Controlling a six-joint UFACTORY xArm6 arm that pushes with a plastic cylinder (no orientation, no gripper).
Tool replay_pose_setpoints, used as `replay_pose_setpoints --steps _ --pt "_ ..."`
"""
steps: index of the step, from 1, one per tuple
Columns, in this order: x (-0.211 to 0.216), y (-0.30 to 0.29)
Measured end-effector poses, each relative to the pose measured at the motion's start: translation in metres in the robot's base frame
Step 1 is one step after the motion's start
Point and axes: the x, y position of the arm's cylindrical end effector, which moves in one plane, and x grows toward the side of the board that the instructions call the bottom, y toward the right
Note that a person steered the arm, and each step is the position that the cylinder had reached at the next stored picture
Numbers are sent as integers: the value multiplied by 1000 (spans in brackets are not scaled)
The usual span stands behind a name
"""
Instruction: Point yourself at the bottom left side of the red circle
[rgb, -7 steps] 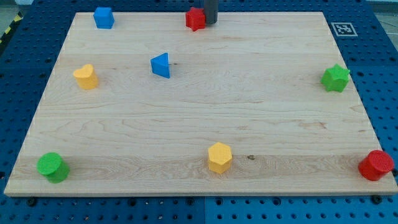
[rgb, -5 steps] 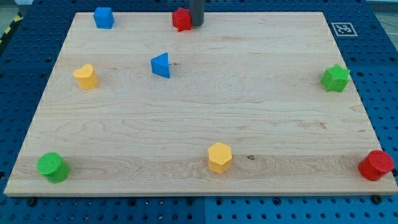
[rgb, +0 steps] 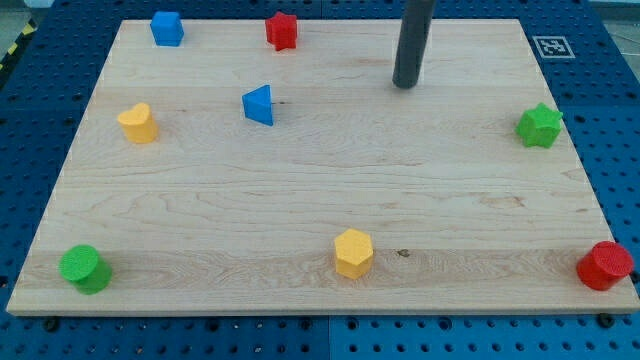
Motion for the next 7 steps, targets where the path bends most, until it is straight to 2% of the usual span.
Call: replay_pose_setpoints --steps 2,4,6,7 --pt "125 38" --pt "150 44" --pt "220 48" --pt "248 73"
